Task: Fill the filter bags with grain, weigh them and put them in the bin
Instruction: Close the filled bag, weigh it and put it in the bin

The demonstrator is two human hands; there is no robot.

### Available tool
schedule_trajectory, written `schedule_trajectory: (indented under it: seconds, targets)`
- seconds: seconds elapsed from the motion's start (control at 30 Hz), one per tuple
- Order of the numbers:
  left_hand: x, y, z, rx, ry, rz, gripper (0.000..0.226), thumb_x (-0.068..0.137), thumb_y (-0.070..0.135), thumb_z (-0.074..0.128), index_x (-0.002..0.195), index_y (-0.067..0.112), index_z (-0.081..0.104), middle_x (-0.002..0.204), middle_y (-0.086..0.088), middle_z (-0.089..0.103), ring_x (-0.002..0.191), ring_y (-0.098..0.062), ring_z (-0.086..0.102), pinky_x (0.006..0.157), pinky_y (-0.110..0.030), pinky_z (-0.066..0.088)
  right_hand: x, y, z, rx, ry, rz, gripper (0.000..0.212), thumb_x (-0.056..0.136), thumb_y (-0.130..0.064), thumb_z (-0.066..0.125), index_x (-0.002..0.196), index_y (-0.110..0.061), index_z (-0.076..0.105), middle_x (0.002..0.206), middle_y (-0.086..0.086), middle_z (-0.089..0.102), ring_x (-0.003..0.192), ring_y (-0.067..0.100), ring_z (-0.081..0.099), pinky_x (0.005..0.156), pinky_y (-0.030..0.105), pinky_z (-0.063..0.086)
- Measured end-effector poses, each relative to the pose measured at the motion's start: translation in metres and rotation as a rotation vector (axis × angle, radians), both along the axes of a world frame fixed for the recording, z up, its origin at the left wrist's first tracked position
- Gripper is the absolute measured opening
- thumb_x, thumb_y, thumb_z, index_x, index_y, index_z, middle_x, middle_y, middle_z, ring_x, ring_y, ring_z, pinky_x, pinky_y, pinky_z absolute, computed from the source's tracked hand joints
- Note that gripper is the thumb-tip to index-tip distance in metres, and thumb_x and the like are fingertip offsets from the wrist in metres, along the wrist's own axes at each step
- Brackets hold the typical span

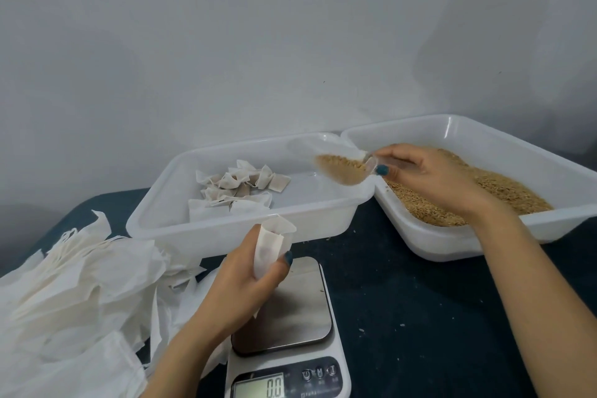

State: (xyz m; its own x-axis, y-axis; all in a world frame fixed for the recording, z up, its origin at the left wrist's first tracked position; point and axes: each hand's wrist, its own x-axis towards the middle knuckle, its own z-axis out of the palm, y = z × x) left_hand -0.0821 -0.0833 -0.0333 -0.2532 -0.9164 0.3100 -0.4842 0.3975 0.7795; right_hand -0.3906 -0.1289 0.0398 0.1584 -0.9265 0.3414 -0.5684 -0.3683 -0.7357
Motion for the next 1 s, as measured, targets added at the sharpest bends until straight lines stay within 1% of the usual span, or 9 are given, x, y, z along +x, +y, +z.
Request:
schedule_trajectory:
  seconds: [0.1, 0.17, 0.27, 0.37, 0.43, 0.57, 0.67, 0.87, 1.0]
  targets:
    - [0.004, 0.000, -0.001, 0.017, 0.000, -0.003, 0.035, 0.080, 0.063, 0.051, 0.101, 0.036, 0.054, 0.083, 0.002, 0.065, 0.072, -0.020, 0.061, 0.059, -0.031, 0.050, 0.006, -0.002, -0.002, -0.002, 0.046, 0.049, 0.029, 0.086, -0.041, 0.067, 0.114, -0.033, 0.071, 0.110, -0.017, 0.070, 0.107, 0.000, 0.063, 0.093, 0.029, 0.049]
    - [0.007, -0.001, -0.002, 0.024, -0.009, 0.005, 0.037, 0.079, 0.064, 0.051, 0.100, 0.034, 0.054, 0.089, 0.005, 0.065, 0.077, -0.018, 0.061, 0.060, -0.029, 0.050, 0.008, -0.002, -0.002, -0.025, 0.096, 0.058, 0.032, 0.083, -0.040, 0.069, 0.114, -0.031, 0.071, 0.108, -0.015, 0.070, 0.105, 0.002, 0.062, 0.096, 0.034, 0.049]
    - [0.008, -0.002, -0.001, 0.031, -0.019, 0.017, 0.033, 0.078, 0.063, 0.051, 0.099, 0.037, 0.052, 0.092, 0.008, 0.065, 0.080, -0.016, 0.062, 0.059, -0.030, 0.051, 0.010, 0.001, 0.000, -0.093, 0.152, 0.077, 0.031, 0.077, -0.049, 0.066, 0.107, -0.042, 0.068, 0.102, -0.019, 0.069, 0.099, -0.006, 0.060, 0.096, 0.031, 0.047]
    - [0.008, -0.003, -0.001, 0.014, -0.043, 0.028, 0.027, 0.078, 0.059, 0.052, 0.097, 0.040, 0.051, 0.090, 0.010, 0.065, 0.077, -0.014, 0.062, 0.057, -0.026, 0.050, 0.008, 0.000, 0.003, -0.151, 0.320, 0.058, 0.032, 0.073, -0.066, 0.054, 0.103, -0.058, 0.060, 0.097, -0.036, 0.062, 0.099, -0.014, 0.050, 0.102, 0.033, 0.031]
    - [0.008, -0.004, -0.001, -0.004, -0.095, 0.029, 0.026, 0.076, 0.057, 0.052, 0.097, 0.042, 0.049, 0.088, 0.014, 0.065, 0.074, -0.010, 0.061, 0.057, -0.022, 0.048, 0.006, 0.000, 0.006, -0.181, 0.405, 0.057, 0.031, 0.072, -0.071, 0.048, 0.100, -0.062, 0.057, 0.095, -0.042, 0.058, 0.101, -0.016, 0.045, 0.108, 0.033, 0.022]
    - [0.007, -0.004, -0.004, -0.039, -0.209, 0.027, 0.035, 0.075, 0.059, 0.049, 0.105, 0.041, 0.046, 0.088, 0.016, 0.063, 0.080, -0.005, 0.060, 0.061, -0.022, 0.047, 0.010, 0.004, 0.017, -0.229, 0.539, 0.071, 0.030, 0.072, -0.077, 0.039, 0.096, -0.066, 0.053, 0.091, -0.026, 0.061, 0.099, -0.003, 0.047, 0.115, 0.037, 0.015]
    - [0.005, -0.004, -0.006, -0.057, -0.231, 0.011, 0.032, 0.075, 0.058, 0.050, 0.103, 0.042, 0.044, 0.092, 0.022, 0.061, 0.083, -0.004, 0.059, 0.062, -0.020, 0.045, 0.015, 0.007, 0.026, -0.277, 0.644, 0.046, 0.032, 0.071, -0.077, 0.034, 0.096, -0.068, 0.051, 0.090, -0.026, 0.059, 0.098, 0.001, 0.045, 0.117, 0.039, 0.009]
    - [0.001, -0.003, -0.009, -0.073, -0.246, -0.005, 0.036, 0.073, 0.058, 0.047, 0.103, 0.040, 0.043, 0.084, 0.018, 0.062, 0.079, -0.003, 0.059, 0.063, -0.023, 0.045, 0.026, 0.013, 0.038, -0.359, 0.808, -0.017, 0.029, 0.082, -0.058, 0.049, 0.109, -0.059, 0.060, 0.093, -0.022, 0.056, 0.103, 0.002, 0.040, 0.114, 0.041, 0.004]
    - [-0.001, -0.002, -0.009, -0.092, -0.267, -0.008, 0.040, 0.072, 0.060, 0.045, 0.105, 0.037, 0.042, 0.082, 0.014, 0.062, 0.075, -0.006, 0.058, 0.063, -0.028, 0.047, 0.037, 0.015, 0.043, -0.397, 0.884, -0.043, 0.029, 0.085, -0.054, 0.058, 0.114, -0.057, 0.060, 0.095, -0.020, 0.052, 0.109, 0.007, 0.041, 0.112, 0.043, 0.002]
